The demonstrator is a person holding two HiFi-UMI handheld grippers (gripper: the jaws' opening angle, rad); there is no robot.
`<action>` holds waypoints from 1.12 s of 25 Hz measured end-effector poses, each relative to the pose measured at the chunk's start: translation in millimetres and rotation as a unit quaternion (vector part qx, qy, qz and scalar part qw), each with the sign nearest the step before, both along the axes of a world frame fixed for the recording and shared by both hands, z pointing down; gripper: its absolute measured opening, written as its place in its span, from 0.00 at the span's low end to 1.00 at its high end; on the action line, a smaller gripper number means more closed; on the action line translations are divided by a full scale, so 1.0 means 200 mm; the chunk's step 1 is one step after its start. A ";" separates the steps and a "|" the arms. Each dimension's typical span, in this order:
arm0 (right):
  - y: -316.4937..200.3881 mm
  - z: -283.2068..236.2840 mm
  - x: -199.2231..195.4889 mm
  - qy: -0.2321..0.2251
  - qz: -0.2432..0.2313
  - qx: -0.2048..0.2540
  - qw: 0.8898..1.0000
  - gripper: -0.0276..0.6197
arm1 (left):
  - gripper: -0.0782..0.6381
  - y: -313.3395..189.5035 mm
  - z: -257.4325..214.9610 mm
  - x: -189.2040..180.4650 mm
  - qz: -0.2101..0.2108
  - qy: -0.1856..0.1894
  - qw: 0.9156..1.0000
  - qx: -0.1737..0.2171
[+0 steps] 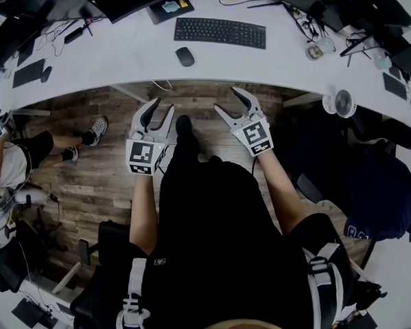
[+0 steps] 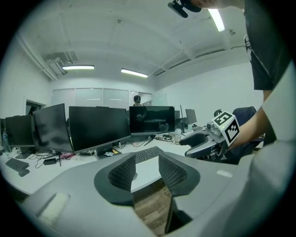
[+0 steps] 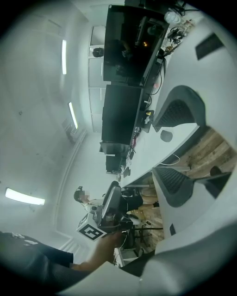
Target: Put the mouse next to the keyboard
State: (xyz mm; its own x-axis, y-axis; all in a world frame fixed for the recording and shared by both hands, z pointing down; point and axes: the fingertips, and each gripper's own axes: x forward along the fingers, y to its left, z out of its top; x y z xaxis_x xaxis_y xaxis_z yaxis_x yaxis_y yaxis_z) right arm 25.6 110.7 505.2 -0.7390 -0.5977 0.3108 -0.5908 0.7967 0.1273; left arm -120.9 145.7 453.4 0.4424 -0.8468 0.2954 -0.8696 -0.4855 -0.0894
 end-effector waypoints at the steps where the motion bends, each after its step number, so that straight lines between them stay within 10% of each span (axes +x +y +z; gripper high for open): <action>1: -0.02 0.00 -0.02 0.001 0.001 -0.001 1.000 0.47 | 0.32 -0.02 0.00 -0.02 0.002 0.001 1.000 -0.001; 28: -0.64 0.06 -0.50 0.000 0.046 -0.044 0.998 0.47 | 0.32 -0.73 0.07 -0.42 0.052 0.009 0.998 -0.040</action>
State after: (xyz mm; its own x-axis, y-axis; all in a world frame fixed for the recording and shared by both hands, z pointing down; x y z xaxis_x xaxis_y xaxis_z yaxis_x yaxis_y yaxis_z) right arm -75.1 -16.7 517.7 -0.6817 -0.6339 0.3654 -0.6627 0.7466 0.0589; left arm -205.7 -1.2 467.4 0.5327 -0.7699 0.3513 -0.8149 -0.5787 -0.0327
